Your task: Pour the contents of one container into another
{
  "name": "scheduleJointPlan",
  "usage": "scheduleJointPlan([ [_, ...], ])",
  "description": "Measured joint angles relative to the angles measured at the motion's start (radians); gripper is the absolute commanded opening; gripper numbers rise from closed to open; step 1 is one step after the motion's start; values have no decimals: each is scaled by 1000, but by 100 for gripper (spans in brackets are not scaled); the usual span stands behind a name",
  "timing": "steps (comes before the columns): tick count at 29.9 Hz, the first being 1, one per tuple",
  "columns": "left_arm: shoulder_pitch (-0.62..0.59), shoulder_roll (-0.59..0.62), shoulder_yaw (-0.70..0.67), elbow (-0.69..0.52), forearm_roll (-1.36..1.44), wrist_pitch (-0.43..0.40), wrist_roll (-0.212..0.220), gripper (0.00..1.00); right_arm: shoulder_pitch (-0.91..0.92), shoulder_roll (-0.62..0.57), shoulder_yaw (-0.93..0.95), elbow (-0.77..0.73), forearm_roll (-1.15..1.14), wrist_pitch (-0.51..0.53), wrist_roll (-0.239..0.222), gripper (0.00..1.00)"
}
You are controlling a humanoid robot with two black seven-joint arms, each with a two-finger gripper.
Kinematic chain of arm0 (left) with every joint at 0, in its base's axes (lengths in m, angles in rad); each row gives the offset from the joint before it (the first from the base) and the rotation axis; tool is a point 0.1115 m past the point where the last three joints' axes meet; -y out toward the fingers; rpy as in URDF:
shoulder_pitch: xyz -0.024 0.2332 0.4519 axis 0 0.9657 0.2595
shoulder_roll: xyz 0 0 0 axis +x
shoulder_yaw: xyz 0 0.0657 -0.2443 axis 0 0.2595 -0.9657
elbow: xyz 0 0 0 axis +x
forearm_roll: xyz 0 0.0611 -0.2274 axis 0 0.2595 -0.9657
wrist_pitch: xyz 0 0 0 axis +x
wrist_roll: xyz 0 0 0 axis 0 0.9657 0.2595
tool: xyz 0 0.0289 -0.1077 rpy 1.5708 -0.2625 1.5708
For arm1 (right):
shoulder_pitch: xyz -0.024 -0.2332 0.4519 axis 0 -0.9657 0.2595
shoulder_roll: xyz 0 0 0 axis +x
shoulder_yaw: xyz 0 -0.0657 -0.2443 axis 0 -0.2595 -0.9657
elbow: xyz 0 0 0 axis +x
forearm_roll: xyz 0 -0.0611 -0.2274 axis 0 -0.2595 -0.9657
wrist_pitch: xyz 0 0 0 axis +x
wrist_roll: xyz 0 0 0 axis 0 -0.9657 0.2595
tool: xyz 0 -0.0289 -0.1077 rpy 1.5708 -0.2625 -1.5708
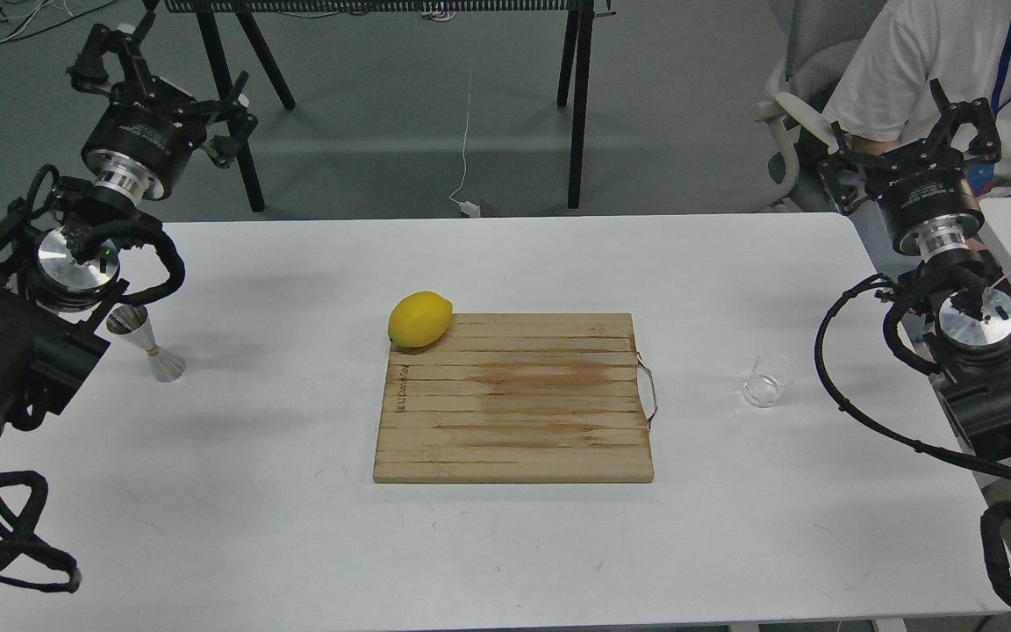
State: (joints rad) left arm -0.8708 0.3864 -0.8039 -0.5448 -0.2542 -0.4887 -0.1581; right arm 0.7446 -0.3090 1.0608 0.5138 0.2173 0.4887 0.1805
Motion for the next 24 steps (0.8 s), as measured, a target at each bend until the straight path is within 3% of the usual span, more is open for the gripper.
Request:
scheduleJointPlan([
  [13,27,25,5,-44,0,0,-11,100,-1,3,38,9,0,0,1,100],
  [17,76,115,14,-144,20,0,-10,100,-5,2,30,9,0,0,1,100],
  [24,145,320,15,-420,178,0,-22,100,-23,2,22,8,-1,0,4,100],
])
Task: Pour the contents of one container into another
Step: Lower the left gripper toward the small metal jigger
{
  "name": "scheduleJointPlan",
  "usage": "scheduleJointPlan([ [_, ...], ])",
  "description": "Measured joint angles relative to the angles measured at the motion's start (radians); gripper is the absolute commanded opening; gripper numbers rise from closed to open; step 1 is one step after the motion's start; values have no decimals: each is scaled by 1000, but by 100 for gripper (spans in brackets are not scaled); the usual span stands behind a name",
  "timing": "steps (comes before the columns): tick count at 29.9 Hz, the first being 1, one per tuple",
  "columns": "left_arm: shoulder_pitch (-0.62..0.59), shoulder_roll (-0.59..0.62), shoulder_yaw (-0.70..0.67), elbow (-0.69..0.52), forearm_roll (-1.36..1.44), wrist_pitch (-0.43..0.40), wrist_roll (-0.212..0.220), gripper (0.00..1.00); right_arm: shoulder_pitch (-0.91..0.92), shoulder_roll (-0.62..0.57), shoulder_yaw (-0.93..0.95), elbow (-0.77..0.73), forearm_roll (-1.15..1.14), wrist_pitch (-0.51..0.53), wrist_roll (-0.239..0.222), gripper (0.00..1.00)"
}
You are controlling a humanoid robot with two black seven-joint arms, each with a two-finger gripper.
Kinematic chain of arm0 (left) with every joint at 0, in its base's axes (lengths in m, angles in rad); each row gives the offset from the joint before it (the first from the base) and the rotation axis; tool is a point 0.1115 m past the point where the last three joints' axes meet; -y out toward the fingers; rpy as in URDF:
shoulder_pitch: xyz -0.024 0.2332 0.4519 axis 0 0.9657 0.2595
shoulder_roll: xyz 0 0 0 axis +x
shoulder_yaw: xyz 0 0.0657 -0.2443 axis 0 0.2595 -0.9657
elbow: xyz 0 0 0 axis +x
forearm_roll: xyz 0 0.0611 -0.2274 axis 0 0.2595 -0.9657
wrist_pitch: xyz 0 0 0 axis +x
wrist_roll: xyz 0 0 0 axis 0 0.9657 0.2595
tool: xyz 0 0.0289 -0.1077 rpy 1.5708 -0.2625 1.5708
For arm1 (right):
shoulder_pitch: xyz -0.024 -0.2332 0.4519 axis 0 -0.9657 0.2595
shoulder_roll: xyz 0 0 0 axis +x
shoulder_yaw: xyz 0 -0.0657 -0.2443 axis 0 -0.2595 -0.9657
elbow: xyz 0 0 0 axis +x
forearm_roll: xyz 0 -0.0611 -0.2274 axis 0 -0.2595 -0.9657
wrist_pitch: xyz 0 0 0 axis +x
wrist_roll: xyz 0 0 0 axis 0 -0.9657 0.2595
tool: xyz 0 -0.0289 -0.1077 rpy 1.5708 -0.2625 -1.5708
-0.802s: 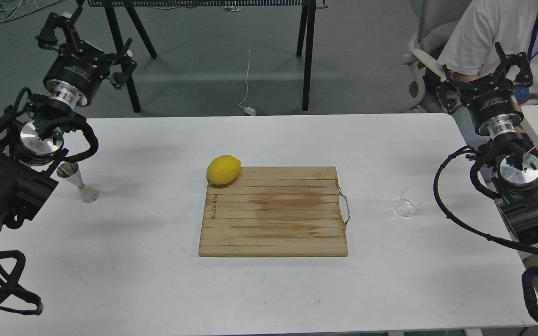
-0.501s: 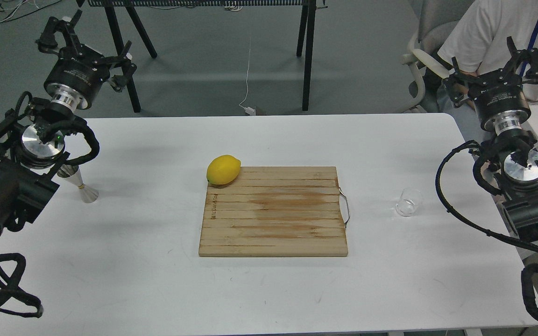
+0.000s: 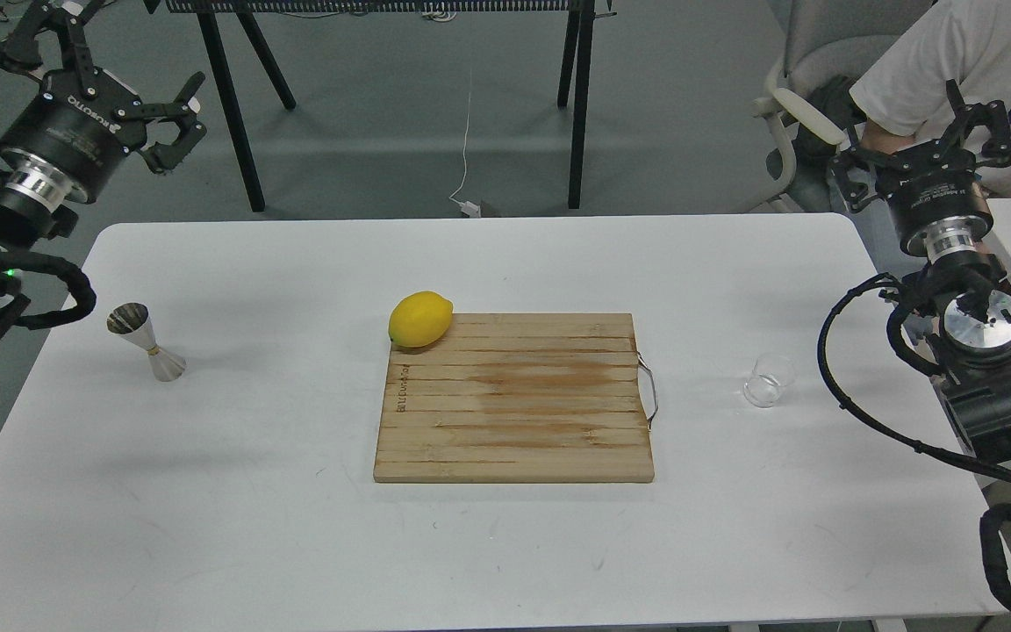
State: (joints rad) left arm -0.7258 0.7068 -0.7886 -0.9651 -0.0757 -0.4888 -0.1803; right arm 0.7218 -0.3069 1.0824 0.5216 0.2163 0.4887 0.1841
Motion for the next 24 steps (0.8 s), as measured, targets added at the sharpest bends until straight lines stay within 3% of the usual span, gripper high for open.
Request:
scheduleJointPlan([
  [4,72,102,0,-224,135,21,-7,100,-9,1,-11,0,-2,0,0,100],
  [7,112,172,0,-387,262,119,-14,100,-11,1,-28,-1,-3,0,0,100],
  [10,155,213,0,-477,414,192,-27,100,-13,2,-36,-1,-3,0,0,100],
  [16,255,251,0,-513,760,346,-79,95,-15,2,-36,-2,-3,0,0,100],
  [19,323,253,5,-524,943,463,-87,95,-14,1,-35,-2,-2,0,0,100],
  [24,436,251,50,-531,1263,584,-87,95,-6,0,-34,-2,-2,0,0,100],
])
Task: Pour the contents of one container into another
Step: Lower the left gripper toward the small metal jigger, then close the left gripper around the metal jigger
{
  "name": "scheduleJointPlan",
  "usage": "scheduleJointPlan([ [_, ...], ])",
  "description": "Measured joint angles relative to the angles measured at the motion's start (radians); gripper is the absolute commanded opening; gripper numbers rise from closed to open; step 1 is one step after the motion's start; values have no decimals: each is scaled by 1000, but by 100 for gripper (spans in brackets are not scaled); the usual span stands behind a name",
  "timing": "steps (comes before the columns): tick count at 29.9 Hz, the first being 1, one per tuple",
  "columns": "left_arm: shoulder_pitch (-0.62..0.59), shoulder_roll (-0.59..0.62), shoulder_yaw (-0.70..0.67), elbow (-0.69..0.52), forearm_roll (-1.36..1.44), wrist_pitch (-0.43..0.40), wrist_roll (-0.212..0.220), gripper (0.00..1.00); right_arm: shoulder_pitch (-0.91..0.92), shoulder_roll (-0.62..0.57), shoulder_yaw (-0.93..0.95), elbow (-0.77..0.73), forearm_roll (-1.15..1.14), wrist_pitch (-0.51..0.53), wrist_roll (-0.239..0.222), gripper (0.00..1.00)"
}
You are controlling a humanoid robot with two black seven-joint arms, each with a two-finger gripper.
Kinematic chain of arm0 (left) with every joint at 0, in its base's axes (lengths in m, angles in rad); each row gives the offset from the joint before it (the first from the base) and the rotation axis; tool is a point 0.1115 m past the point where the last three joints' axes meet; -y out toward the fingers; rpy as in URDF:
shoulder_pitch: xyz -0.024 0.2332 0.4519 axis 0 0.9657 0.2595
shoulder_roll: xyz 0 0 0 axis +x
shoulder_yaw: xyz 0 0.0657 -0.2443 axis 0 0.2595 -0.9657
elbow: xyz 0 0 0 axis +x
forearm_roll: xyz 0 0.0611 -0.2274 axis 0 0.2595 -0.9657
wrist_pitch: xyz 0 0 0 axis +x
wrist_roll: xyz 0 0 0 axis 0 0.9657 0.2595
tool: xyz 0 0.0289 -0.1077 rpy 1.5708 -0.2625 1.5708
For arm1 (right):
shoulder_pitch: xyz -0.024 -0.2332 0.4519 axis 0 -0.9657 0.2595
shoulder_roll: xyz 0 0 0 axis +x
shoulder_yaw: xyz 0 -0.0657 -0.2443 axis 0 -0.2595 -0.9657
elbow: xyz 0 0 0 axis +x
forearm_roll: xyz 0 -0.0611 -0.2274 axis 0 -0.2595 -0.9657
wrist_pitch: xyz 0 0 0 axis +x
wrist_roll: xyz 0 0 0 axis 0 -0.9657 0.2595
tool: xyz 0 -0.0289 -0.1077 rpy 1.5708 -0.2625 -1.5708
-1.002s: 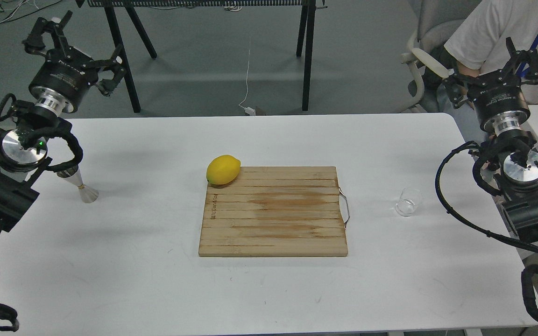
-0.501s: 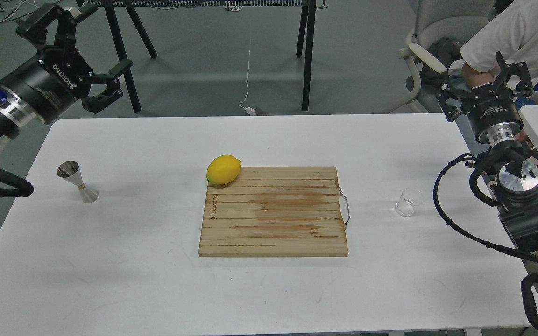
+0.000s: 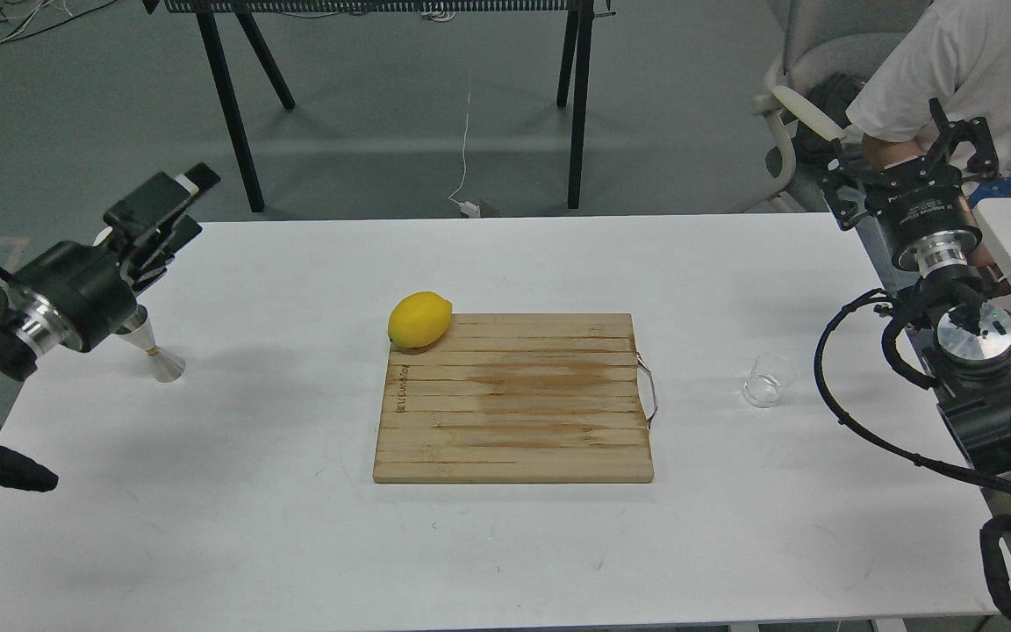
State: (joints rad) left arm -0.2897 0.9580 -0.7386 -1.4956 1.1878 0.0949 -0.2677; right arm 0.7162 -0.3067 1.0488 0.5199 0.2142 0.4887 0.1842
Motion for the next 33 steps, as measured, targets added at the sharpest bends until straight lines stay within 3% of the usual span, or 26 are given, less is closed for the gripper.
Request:
scheduleJointPlan([
  [5,79,-11,69,77,338,158,5,95,3,0,0,1,0,0,0,100],
  [10,94,-65,147,245,454,239,-4,94,4,-1,-1,2,-1,0,0,100],
  [16,80,-186,181,521,479,272,-48,90,5,-6,-2,2,-1,0,0,100],
  [21,9,-301,183,719,521,280,-59,89,5,-7,-3,7,-3,0,-1,100],
  [33,-128,-415,183,938,526,285,-65,84,8,-7,-6,8,-7,0,-2,100],
])
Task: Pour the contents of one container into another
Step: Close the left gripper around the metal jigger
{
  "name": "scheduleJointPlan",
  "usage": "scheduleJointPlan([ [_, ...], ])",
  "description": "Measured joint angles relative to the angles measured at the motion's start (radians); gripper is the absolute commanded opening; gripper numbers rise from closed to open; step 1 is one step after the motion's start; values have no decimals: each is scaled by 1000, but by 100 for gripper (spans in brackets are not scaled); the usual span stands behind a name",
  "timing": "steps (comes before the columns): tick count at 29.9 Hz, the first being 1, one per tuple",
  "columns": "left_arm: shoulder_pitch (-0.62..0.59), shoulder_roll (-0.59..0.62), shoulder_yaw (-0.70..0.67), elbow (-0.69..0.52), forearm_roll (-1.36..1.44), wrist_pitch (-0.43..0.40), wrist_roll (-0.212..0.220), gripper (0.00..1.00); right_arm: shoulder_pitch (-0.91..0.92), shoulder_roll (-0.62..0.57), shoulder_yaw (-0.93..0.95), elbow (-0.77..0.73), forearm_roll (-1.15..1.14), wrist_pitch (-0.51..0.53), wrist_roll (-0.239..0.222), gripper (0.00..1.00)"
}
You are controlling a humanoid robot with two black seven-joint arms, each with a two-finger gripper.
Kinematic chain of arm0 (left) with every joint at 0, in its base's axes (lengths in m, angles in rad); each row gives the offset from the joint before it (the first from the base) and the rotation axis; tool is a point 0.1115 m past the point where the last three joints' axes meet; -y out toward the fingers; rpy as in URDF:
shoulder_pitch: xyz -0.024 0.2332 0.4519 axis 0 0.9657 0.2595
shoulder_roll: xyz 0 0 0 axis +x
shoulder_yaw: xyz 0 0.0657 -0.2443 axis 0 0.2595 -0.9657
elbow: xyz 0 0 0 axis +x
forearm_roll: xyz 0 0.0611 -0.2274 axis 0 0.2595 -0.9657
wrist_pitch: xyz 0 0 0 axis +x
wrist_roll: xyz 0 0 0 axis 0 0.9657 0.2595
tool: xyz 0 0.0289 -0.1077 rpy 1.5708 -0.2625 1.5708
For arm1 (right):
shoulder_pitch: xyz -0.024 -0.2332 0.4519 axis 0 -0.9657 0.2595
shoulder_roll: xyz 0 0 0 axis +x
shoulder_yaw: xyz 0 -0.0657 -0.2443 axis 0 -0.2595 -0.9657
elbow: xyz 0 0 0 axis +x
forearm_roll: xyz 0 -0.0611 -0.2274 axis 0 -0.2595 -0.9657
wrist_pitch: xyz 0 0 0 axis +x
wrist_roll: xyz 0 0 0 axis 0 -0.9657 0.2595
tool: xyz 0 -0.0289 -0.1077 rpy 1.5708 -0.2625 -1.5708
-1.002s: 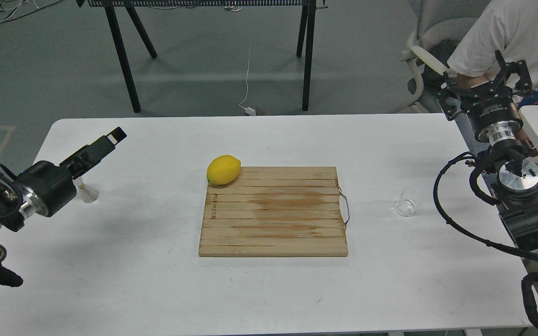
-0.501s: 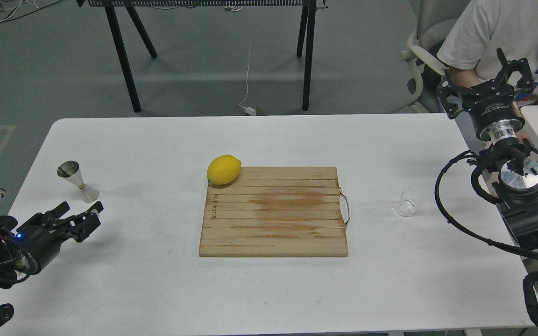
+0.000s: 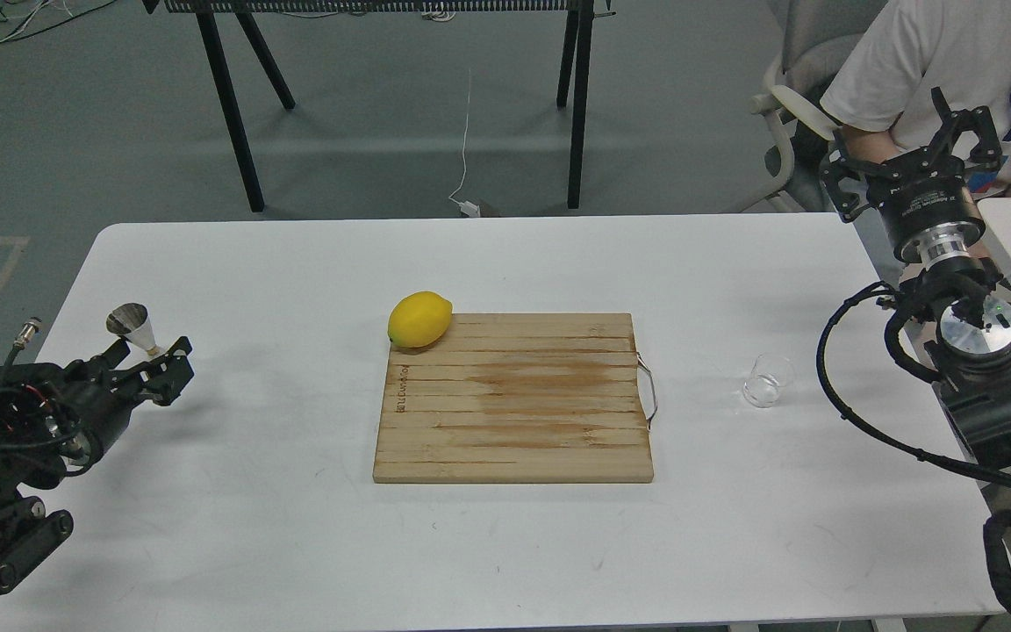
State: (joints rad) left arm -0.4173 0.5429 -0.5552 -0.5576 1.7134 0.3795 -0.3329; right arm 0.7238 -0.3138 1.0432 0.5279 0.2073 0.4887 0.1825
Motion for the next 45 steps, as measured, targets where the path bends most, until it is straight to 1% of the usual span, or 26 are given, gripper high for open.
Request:
scheduleJointPlan([
  [6,-49,-50,1,97,-1,-7,-12,84,2,-1,-3,0,0,0,0,100],
  [9,-65,-64,1,122,-3,-14,-13,78,3,-3,-3,0,0,0,0,100],
  [14,-75,-82,2,167,-5,-32,-14,62,3,-4,-3,1,0,0,-1,100],
  [23,-84,-96,30,181,-14,-37,-15,43,2,0,-3,3,0,0,-1,100],
  [30,-93,-122,32,226,-14,-37,-14,30,0,2,-4,3,0,0,-1,100],
  [33,-94,-124,32,229,-14,-37,-18,21,0,4,-4,3,0,0,-1,100],
  [37,-95,-124,38,230,-14,-37,-24,20,1,4,-4,4,0,0,-1,100],
  [40,-95,-125,41,230,-14,-37,-24,12,1,1,-4,4,0,0,-1,100],
  [41,-95,-125,41,230,-14,-37,-24,11,2,0,-4,4,0,0,-1,100],
  [45,-95,-126,42,231,-14,-37,-25,9,2,-2,-4,4,0,0,-2,100],
])
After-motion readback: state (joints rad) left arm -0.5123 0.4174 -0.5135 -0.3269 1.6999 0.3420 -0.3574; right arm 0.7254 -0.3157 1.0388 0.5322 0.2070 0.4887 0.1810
